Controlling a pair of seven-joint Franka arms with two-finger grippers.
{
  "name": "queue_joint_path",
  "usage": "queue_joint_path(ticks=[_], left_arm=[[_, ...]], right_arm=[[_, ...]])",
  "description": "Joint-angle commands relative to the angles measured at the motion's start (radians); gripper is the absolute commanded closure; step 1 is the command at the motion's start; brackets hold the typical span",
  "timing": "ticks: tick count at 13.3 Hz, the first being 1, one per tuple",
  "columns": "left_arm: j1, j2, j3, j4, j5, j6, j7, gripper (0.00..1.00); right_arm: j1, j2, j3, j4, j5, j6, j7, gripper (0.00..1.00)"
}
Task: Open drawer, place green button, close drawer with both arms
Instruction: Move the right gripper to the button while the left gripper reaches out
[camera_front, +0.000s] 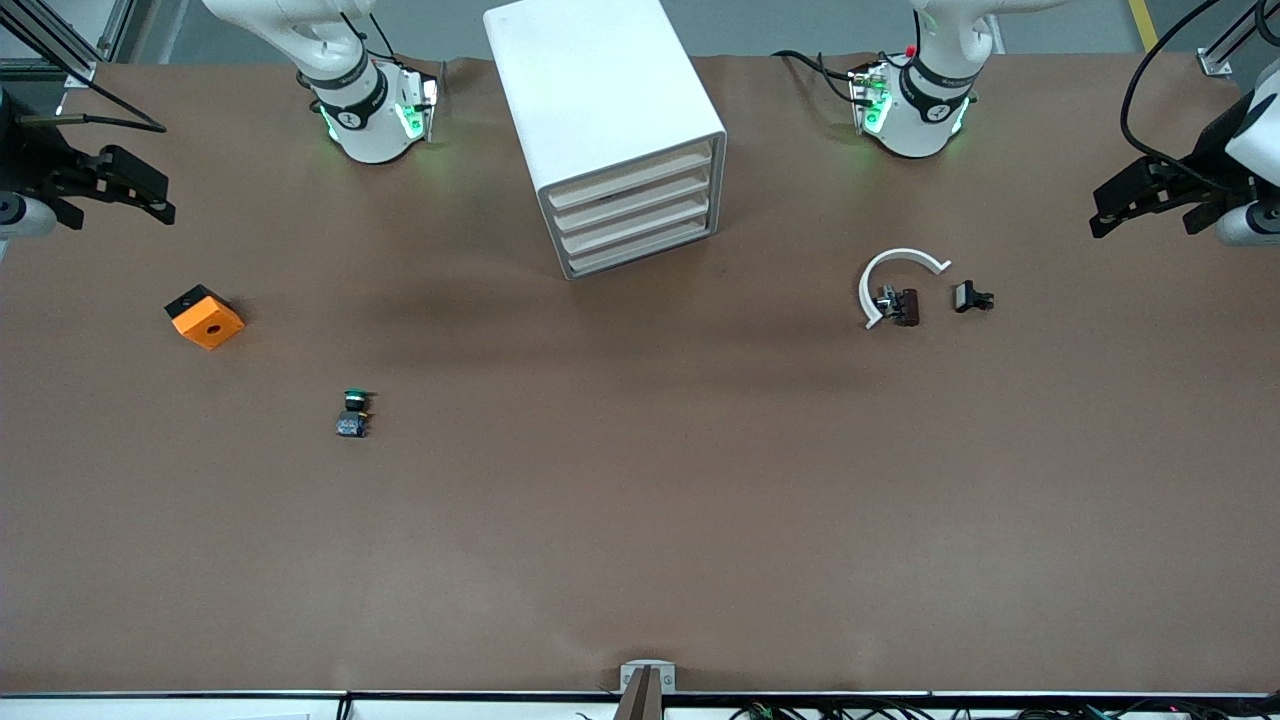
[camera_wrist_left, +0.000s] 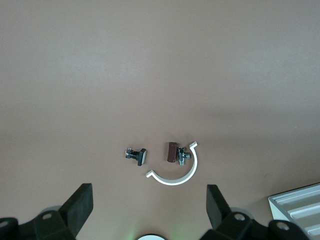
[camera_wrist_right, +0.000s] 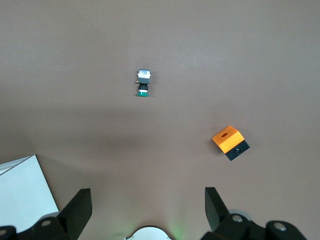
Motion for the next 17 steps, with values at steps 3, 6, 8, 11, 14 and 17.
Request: queue_joint_path(ticks=[3,6,8,11,14,17], left_arm=[[0.006,0.018,-0.002,0.027,0.002,-0.024,0.013,0.00],[-0.003,0.083,-0.002,0.035,0.002,-0.024,0.004,0.00],[-0.008,0.175,-0.003,0.084,0.012,-0.022,0.013,0.00],[-0.011,0.277,-0.008,0.089,0.028,0.042,0.003,0.00],[-0.015,0.392,-0.009,0.087,0.025,0.085,-0.040,0.00],[-0.032,0.479,-0.011,0.087,0.046,0.113,-0.224,0.00]], right_arm=[[0.003,0.005,0.004,0.015,-0.014,-0.005,0.011,0.00],[0.003,0.019,0.004,0.017,-0.017,0.002,0.009,0.00],[0.003,0.028,0.004,0.017,-0.017,0.030,0.011,0.00],[0.004,0.080,0.004,0.018,-0.016,0.048,0.011,0.00],[0.019,0.120,0.005,0.021,-0.014,0.132,0.014,0.00],[0.052,0.183,0.005,0.021,-0.022,0.143,0.014,0.00]])
